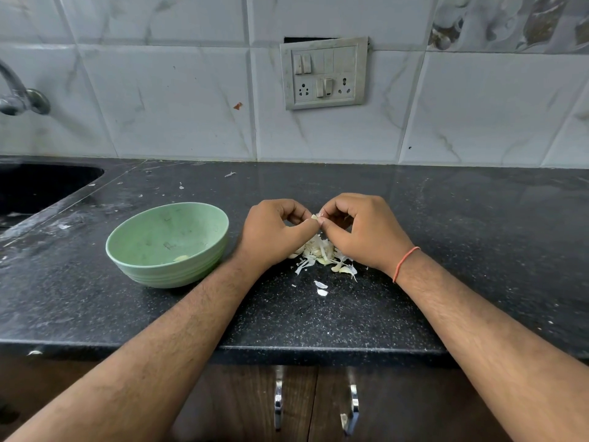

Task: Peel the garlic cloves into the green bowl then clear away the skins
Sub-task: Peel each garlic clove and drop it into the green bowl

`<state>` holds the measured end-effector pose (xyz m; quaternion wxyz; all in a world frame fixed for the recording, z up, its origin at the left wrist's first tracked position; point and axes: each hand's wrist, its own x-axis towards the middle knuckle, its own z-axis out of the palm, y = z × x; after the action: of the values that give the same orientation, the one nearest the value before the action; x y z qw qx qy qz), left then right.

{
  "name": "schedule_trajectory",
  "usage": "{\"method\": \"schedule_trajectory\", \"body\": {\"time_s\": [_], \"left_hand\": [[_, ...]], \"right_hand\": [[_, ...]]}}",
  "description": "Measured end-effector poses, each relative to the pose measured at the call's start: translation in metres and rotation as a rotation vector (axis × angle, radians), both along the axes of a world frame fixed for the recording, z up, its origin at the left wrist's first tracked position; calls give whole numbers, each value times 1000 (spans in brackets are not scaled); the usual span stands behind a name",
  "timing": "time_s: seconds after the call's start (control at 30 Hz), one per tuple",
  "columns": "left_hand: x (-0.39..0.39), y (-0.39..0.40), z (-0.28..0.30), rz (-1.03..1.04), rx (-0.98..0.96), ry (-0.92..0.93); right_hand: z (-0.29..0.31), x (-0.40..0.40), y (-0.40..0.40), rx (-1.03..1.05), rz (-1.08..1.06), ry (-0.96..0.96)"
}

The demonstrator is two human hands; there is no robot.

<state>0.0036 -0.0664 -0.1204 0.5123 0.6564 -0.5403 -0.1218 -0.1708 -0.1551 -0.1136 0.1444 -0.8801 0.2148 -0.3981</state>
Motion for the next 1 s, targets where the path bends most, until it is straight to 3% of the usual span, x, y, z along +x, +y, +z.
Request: {"method": "schedule_trajectory", "body": {"time_s": [0.3, 1.0], "left_hand": [[0, -1, -4, 59, -8, -115], [2, 2, 1, -109, -125, 174]], "right_hand": [[0, 3, 1, 73, -7, 24], [-1, 3, -11, 353, 18, -194]]}}
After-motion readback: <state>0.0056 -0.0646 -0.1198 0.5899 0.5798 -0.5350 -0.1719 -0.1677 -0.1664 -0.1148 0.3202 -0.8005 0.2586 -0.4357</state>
